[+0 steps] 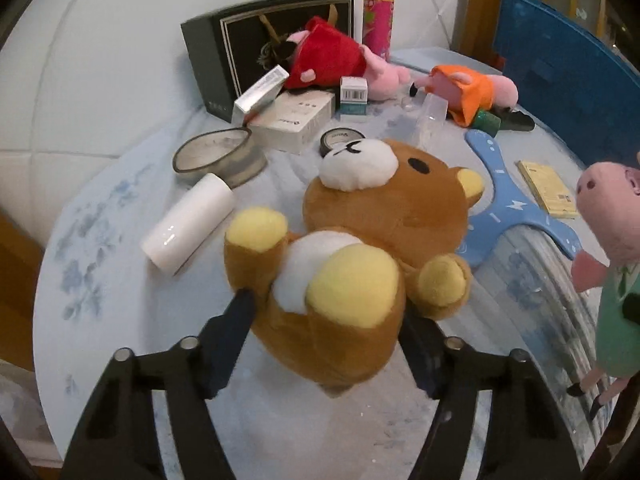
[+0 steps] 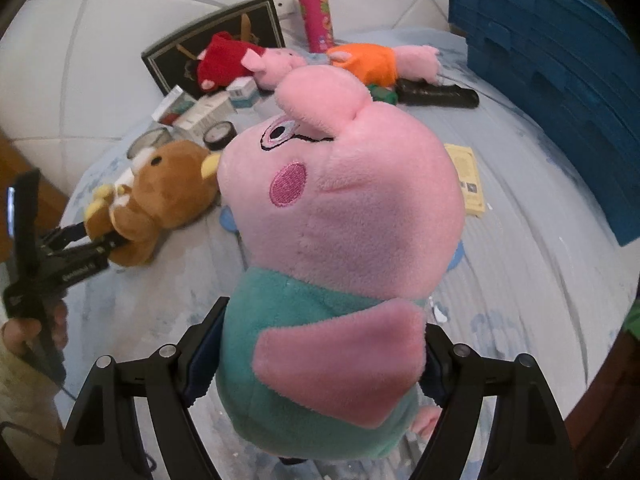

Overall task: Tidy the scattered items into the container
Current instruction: 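Lift the teddy bear with the left tool and the pig plush with the right tool, then carry both plush toys over the blue crate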

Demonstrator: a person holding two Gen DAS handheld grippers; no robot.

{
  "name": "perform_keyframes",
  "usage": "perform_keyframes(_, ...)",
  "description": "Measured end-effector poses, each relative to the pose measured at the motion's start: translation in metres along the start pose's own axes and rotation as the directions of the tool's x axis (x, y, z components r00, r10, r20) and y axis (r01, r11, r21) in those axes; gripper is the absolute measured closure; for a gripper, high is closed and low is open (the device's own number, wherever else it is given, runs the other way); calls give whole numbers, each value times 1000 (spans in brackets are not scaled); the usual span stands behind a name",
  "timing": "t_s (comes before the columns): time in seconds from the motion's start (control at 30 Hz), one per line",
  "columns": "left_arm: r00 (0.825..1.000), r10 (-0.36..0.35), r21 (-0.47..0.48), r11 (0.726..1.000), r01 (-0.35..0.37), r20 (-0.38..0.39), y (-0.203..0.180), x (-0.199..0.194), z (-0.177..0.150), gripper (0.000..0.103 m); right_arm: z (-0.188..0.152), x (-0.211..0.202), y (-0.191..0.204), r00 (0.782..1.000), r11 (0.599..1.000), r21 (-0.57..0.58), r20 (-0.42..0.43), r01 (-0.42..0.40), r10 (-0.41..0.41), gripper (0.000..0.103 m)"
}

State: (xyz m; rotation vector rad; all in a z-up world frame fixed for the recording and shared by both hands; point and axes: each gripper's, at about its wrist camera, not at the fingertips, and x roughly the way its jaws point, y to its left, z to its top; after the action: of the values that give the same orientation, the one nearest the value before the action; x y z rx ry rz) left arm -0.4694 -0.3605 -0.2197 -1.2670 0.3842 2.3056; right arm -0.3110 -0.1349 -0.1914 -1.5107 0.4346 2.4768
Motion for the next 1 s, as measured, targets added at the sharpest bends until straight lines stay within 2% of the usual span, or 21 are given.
perform_keyframes(0.07, 1000, -6, -18, 1000, 6, 3, 0, -5, -2, 56, -1, 0, 2, 1000, 1000, -1, 1, 15, -15, 22)
perform_keyframes(0.17, 1000, -2, -36, 999, 2, 6, 0, -14, -6, 69, 0, -2, 4, 1000, 1000, -2, 11, 23, -23, 22)
perform_keyframes(0.2, 1000, -6, -43, 999, 7, 14, 0, -20, -8, 78, 0, -2, 5, 1000, 1000, -2, 16, 24, -24, 22)
perform_keyframes(0.5, 999, 5, -71, 997, -2, 45, -8, -64, -13, 79, -1, -27, 19, 997, 999, -39, 69, -18, 20, 22)
perform_keyframes(0.7, 995, 17, -82, 997, -9, 101, -19, -99, -6, 80, -1, -46, 19, 995, 997, -65, 95, -32, 38, 22)
perform_keyframes(1.0, 979, 33, -101, 995, -13, 201, -58, -152, 12, 80, 15, -99, -1, 977, 992, -117, 205, -37, 61, 22)
